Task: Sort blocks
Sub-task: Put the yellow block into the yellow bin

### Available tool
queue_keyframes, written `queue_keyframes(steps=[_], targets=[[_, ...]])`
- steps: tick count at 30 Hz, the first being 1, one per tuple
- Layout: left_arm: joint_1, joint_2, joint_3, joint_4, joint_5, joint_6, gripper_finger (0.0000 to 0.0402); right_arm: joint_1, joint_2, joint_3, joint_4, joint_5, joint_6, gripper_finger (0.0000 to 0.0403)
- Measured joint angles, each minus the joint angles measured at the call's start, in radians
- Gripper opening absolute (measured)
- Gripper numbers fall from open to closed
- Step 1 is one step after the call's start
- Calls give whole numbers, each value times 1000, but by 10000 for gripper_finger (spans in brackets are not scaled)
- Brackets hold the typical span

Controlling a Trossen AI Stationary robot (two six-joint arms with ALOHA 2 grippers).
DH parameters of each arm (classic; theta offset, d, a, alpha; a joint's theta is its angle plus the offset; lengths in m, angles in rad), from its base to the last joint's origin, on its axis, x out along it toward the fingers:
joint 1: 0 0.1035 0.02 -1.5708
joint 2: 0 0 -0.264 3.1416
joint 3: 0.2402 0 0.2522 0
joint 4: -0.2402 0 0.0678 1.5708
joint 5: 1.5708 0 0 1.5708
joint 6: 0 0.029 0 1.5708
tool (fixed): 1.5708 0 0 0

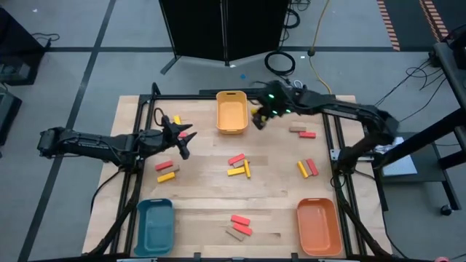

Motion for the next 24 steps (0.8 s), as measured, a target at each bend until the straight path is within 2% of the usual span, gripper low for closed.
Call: queue_keyframes(steps=[7,13,17,24], targets=[[0,0,0,-9,0,30,166,-8,307,326,-25,8,-68,73],[0,-1,0,-76,2,27,166,-17,493,534,-144,9,-98,75],[0,0,0,-125,5,5,166,-21,575,610,-209,14,-109,76],[0,0,0,-180,6,-35,166,-22,617,631,-212,30,-125,95]])
